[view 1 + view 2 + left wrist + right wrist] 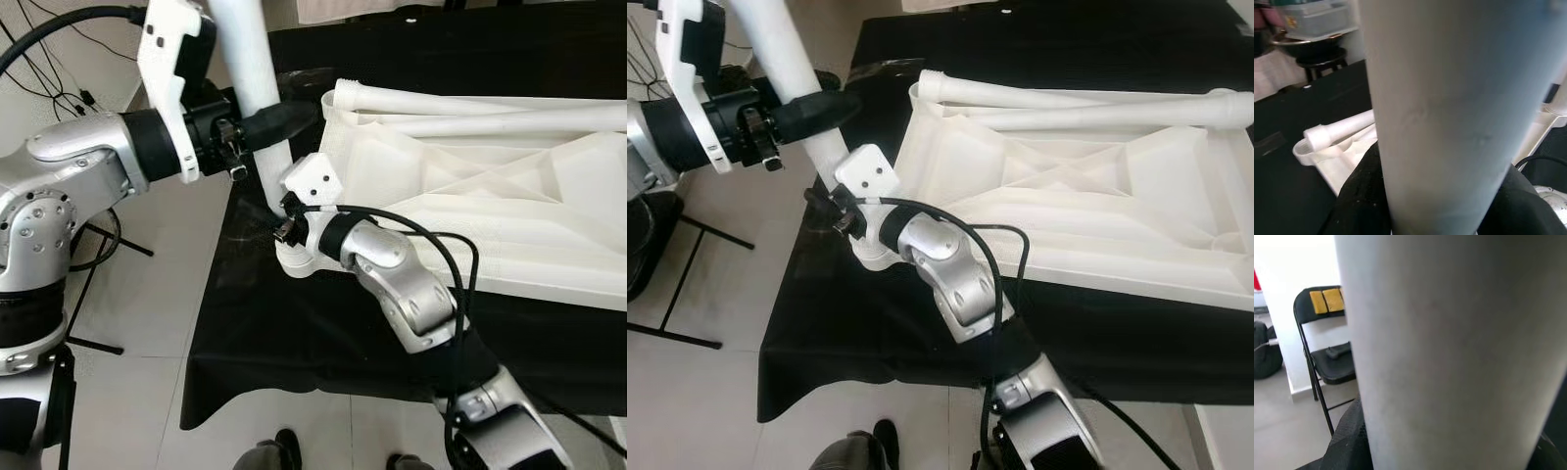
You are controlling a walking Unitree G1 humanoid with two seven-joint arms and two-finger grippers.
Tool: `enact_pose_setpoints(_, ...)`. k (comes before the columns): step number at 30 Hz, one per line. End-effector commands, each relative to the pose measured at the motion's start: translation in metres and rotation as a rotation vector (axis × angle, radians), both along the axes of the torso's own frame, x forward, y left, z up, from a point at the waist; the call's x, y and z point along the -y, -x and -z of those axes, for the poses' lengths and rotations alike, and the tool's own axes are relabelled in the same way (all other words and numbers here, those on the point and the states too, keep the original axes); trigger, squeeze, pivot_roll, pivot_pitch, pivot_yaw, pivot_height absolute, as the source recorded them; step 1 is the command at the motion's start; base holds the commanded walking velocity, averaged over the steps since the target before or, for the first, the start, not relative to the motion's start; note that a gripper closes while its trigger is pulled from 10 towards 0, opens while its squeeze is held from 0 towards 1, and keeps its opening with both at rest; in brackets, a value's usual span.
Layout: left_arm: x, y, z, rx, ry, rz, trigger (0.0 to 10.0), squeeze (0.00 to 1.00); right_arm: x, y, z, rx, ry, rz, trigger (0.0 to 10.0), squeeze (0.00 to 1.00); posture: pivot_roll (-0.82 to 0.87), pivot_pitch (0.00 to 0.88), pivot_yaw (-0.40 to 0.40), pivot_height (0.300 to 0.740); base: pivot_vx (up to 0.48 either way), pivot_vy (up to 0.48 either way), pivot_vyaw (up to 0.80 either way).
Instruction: Building children table
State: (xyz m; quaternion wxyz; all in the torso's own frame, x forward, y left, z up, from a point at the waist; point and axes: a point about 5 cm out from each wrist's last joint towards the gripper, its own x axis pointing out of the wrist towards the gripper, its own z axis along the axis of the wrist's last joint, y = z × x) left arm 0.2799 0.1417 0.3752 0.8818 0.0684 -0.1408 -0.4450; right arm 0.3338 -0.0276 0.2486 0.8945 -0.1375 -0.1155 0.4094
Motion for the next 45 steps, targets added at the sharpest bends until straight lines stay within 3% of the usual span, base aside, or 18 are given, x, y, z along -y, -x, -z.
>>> enact_pose_setpoints(1, -0.012, 0.002, -0.003, 0.024, 0.002, -0.058, 0.0, 0.00, 0.006, -0.006, 0.011, -0.063, 0.009, 0.024, 10.0, 0.00, 0.04, 0.210, 0.079, 0.740, 0.000, 0.000, 0.00)
enact_pose_setpoints(12, -0.017, -0.001, -0.002, 0.025, 0.031, -0.104, 0.0, 0.00, 0.003, -0.010, 0.012, -0.104, 0.026, -0.007, 10.0, 0.00, 0.03, 0.228, 0.070, 0.740, 0.000, 0.000, 0.00)
enact_pose_setpoints(13, -0.018, -0.001, -0.002, 0.024, 0.032, -0.104, 0.9, 0.00, 0.003, -0.011, 0.012, -0.108, 0.023, -0.009, 10.0, 0.00, 0.03, 0.228, 0.070, 0.740, 0.000, 0.000, 0.00)
enact_pose_setpoints(14, -0.018, -0.001, -0.002, 0.022, 0.035, -0.103, 1.1, 0.00, 0.003, -0.011, 0.012, -0.114, 0.015, -0.010, 10.0, 0.00, 0.03, 0.229, 0.071, 0.740, 0.000, 0.000, 0.00)
enact_pose_setpoints(15, -0.018, -0.001, -0.002, 0.022, 0.038, -0.102, 1.1, 0.00, 0.003, -0.012, 0.012, -0.119, 0.009, -0.010, 10.0, 0.00, 0.03, 0.229, 0.071, 0.740, 0.000, 0.000, 0.00)
enact_pose_setpoints(16, -0.018, -0.001, -0.002, 0.020, 0.040, -0.102, 0.0, 0.00, 0.003, -0.012, 0.012, -0.120, 0.008, -0.010, 10.0, 0.00, 0.03, 0.229, 0.071, 0.740, 0.000, 0.000, 0.00)
enact_pose_setpoints(24, -0.020, -0.003, -0.004, 0.042, 0.043, -0.118, 0.0, 0.00, 0.003, -0.012, 0.012, -0.126, 0.004, -0.013, 10.0, 0.00, 0.03, 0.230, 0.074, 0.740, 0.000, 0.000, 0.00)
enact_pose_setpoints(25, -0.020, -0.003, -0.005, 0.053, 0.042, -0.121, 3.3, 0.00, 0.003, -0.012, 0.012, -0.128, 0.003, -0.013, 10.0, 0.00, 0.03, 0.231, 0.076, 0.740, 0.000, 0.000, 0.00)
enact_pose_setpoints(26, -0.020, -0.003, -0.005, 0.053, 0.042, -0.121, 3.3, 0.00, 0.003, -0.012, 0.012, -0.128, 0.003, -0.013, 10.0, 0.00, 0.03, 0.231, 0.076, 0.740, 0.000, 0.000, 0.00)
enact_pose_setpoints(27, -0.019, -0.004, -0.007, 0.067, 0.038, -0.123, 8.2, 0.00, 0.003, -0.012, 0.012, -0.130, 0.001, -0.012, 10.0, 0.00, 0.03, 0.230, 0.076, 0.740, 0.000, 0.000, 0.00)
enact_pose_setpoints(28, -0.018, -0.005, -0.008, 0.081, 0.033, -0.127, 10.0, 0.00, 0.003, -0.013, 0.012, -0.133, -0.002, -0.011, 10.0, 0.00, 0.03, 0.231, 0.077, 0.740, 0.000, 0.000, 0.00)
enact_pose_setpoints(37, -0.016, -0.005, -0.012, 0.117, 0.043, -0.140, 10.0, 0.00, 0.003, -0.013, 0.015, -0.167, -0.008, -0.016, 10.0, 0.00, 0.03, 0.233, 0.075, 0.740, 0.000, 0.000, 0.00)
enact_pose_setpoints(38, -0.016, -0.005, -0.013, 0.120, 0.046, -0.139, 10.0, 0.00, 0.003, -0.012, 0.014, -0.193, -0.025, -0.046, 10.0, 1.00, 0.03, 0.233, 0.073, 0.740, 0.000, 0.000, 0.00)
enact_pose_setpoints(45, -0.012, -0.003, -0.017, 0.120, 0.067, -0.091, 10.0, 0.00, 0.001, -0.015, -0.003, -0.216, -0.047, -0.228, 10.0, 1.00, 0.04, 0.244, 0.070, 0.740, 0.000, 0.000, 0.00)
